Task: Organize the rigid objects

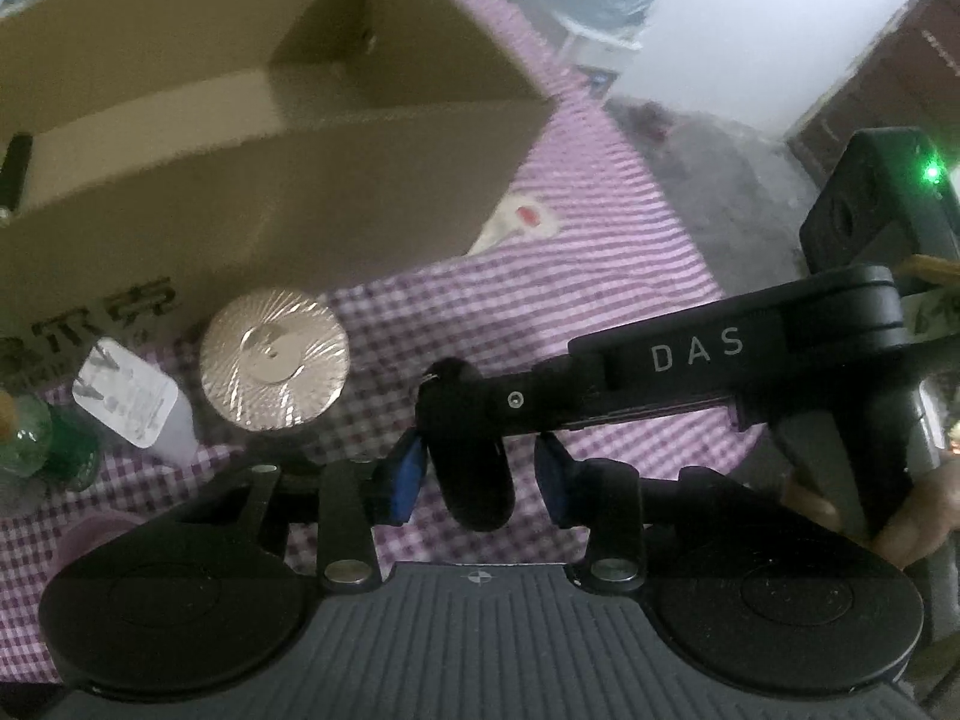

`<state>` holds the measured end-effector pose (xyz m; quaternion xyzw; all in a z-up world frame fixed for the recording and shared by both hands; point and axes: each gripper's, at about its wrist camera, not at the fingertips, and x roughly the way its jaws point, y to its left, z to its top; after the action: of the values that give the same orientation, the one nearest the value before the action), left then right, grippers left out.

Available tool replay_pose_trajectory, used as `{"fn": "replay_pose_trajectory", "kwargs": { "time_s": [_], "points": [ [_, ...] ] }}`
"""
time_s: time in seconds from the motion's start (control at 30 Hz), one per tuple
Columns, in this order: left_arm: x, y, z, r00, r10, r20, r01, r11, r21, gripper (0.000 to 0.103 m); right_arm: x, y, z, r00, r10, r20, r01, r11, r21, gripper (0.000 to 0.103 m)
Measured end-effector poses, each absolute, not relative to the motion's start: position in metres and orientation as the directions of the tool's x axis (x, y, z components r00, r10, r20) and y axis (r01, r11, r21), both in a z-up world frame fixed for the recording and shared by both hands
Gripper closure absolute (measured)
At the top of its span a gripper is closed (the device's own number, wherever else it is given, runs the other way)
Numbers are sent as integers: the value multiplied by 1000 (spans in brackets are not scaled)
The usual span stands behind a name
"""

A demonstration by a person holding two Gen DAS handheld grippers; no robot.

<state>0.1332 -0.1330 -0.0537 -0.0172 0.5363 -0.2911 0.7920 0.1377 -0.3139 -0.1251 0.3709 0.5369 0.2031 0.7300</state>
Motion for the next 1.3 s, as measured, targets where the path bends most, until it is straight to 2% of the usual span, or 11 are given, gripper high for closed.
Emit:
{"fn": "replay_pose_trajectory", "kwargs": {
  "time_s": [0.3,0.43,0.57,0.7,0.93,1.13,1.3],
  "points": [
    [125,-100,26,381,-535,-754,451,820,-353,64,122,-301,-33,447,679,-582,-40,666,745,85],
    [147,-64,54,465,-501,-730,391,856,-338,64,157,-271,1,442,717,-539,-147,651,745,85],
    [187,-38,59,491,-441,-752,299,896,-330,64,214,-235,12,392,756,-524,-204,627,752,85],
    [233,-14,44,456,-385,-802,194,923,-333,64,280,-206,-7,306,785,-539,-166,602,781,85],
    [268,4,13,415,-240,-877,92,971,-222,62,355,-166,-73,152,813,-562,-35,572,819,85],
    [267,17,16,444,-216,-870,71,976,-206,60,373,-148,-116,98,806,-584,52,581,812,86],
    [259,21,27,476,-245,-845,77,968,-238,58,376,-148,-132,97,787,-609,101,601,793,85]
  ]
}}
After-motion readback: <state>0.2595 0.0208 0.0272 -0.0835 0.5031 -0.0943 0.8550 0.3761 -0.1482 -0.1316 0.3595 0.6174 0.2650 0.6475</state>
